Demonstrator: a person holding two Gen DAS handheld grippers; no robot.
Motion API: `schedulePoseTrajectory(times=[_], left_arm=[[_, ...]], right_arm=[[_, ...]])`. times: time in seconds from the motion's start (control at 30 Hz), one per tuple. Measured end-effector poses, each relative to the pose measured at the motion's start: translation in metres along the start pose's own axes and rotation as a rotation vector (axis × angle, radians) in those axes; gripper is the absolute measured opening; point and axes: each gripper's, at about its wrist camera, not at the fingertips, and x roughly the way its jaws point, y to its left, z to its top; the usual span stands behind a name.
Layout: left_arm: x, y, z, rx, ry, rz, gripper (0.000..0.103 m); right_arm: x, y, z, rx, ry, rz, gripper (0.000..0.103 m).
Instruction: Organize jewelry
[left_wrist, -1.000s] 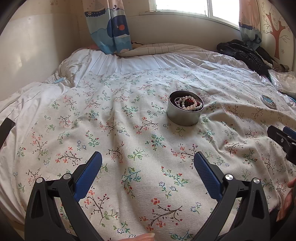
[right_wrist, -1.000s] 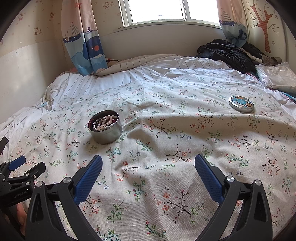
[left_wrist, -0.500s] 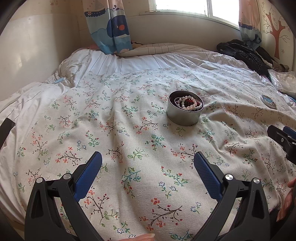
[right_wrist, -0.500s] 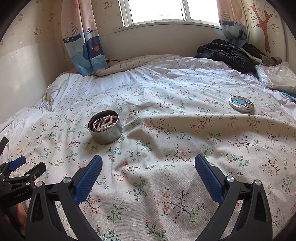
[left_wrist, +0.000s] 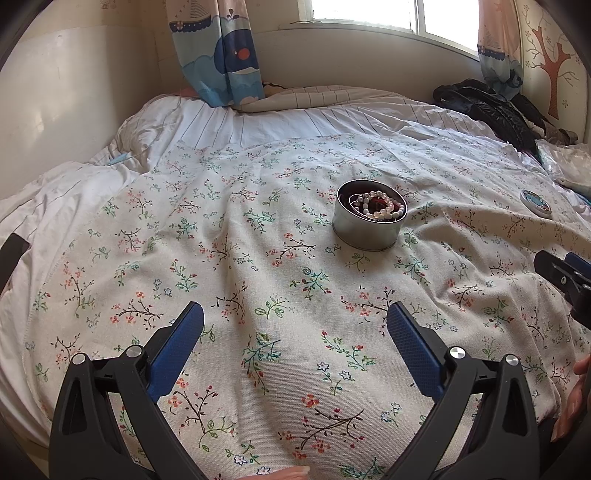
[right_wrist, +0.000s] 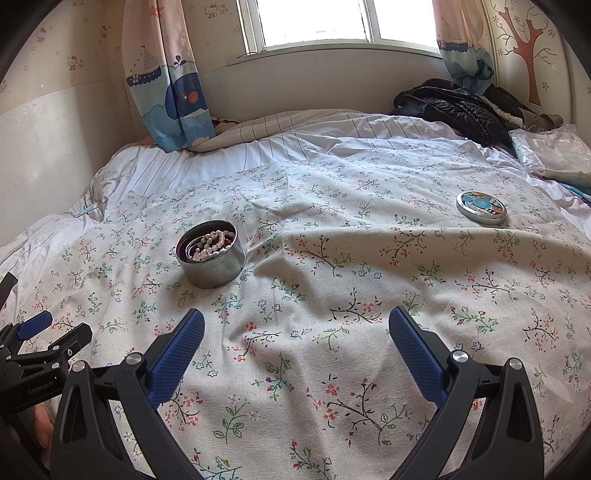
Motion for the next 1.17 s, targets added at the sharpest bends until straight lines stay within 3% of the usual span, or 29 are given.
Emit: schedulePoseTrajectory(times=[0.67,0.8,1.03,1.17], left_arm=[[0.001,0.006,-0.001,-0.035,-0.002,-0.017,0.095],[-0.006,0.004,-0.002,-0.03,-0.037,0.022,0.095],[0.006,0.005,-0.001,-0.032,0.035,0.053,0.095],[0.005,0.009,-0.002,-0.046,0.031,0.079,0.095]], right_arm=[[0.005,0.0,0.001,-0.002,0.005,-0.009,0.096],[0.004,0.0,0.001,-0.003,0.001,-0.015,0.096],[0.003,0.004,0.001,-0.03,-0.006,-0.033,0.096],[0.002,0.005,0.0,-0.037,-0.008,-0.04,0.096]])
